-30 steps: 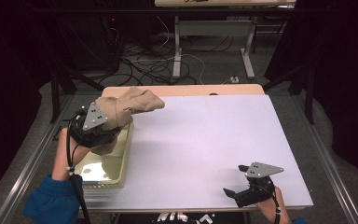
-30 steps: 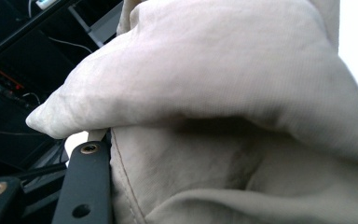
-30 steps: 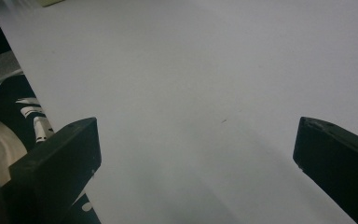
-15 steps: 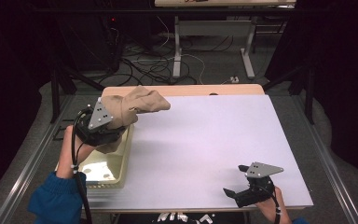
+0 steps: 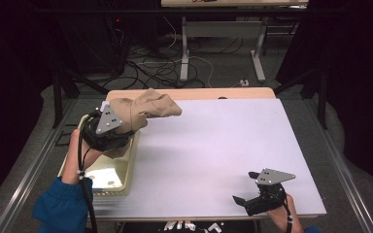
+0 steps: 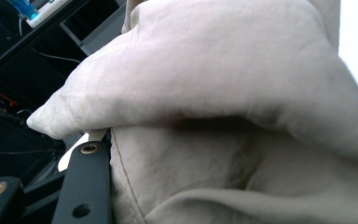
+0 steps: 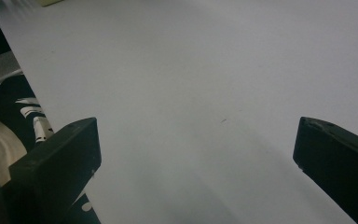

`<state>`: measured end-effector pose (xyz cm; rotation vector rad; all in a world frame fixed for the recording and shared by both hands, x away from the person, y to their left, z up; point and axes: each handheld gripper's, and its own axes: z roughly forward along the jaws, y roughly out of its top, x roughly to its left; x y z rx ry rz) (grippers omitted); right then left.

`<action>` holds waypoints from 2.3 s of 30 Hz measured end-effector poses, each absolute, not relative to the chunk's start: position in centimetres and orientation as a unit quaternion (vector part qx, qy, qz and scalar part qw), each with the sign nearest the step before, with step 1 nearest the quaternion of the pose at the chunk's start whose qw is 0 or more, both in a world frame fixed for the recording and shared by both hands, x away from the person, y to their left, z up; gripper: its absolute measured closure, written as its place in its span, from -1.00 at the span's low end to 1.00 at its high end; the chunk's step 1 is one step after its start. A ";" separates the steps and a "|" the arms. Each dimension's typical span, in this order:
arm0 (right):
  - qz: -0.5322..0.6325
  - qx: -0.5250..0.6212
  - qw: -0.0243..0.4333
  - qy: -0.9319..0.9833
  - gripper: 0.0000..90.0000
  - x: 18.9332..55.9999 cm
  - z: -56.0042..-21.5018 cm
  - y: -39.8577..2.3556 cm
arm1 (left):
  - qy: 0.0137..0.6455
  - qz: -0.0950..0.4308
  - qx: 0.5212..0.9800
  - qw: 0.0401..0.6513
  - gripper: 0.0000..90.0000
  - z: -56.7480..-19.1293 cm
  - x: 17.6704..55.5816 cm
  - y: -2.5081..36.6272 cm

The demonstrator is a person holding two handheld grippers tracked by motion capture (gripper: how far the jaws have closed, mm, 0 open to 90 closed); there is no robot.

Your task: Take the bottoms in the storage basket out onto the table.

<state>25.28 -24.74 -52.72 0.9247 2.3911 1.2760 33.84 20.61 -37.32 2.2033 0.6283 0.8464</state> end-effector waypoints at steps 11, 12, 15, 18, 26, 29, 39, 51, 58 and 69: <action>0.449 0.319 0.142 0.823 -0.99 25.3 -52.8 -24.7 | 0.230 0.326 0.850 0.344 -0.01 -37.3 34.0 19.9; 0.441 0.320 0.138 0.827 -0.99 25.3 -52.7 -24.7 | 0.230 0.325 0.850 0.346 -0.01 -37.3 34.0 19.8; 0.454 0.319 0.142 0.820 -0.99 25.3 -52.9 -24.6 | 0.229 0.325 0.849 0.347 -0.01 -37.2 34.0 19.6; 0.453 0.318 0.142 0.820 -0.99 25.3 -52.9 -24.6 | 0.222 0.327 0.852 0.343 -0.01 -37.2 34.0 19.5; 0.446 0.318 0.137 0.825 -0.99 25.4 -52.8 -24.7 | 0.215 0.323 0.855 0.343 -0.01 -37.2 34.2 18.8; 0.446 0.319 0.142 0.824 -0.99 25.4 -52.9 -24.7 | 0.214 0.322 0.856 0.345 -0.01 -37.2 34.3 18.5; 0.445 0.319 0.140 0.825 -0.99 25.4 -52.9 -24.7 | 0.203 0.321 0.858 0.347 -0.01 -37.2 34.4 17.7; 0.450 0.315 0.143 0.823 -0.99 25.4 -52.9 -24.7 | 0.187 0.318 0.862 0.348 -0.01 -37.3 34.4 16.4; 0.450 0.317 0.143 0.823 -0.99 25.4 -52.9 -24.7 | 0.178 0.319 0.865 0.344 -0.01 -37.5 34.5 15.6; 0.449 0.319 0.139 0.823 -0.99 25.3 -52.8 -24.7 | 0.163 0.322 0.862 0.355 -0.01 -37.1 34.1 14.8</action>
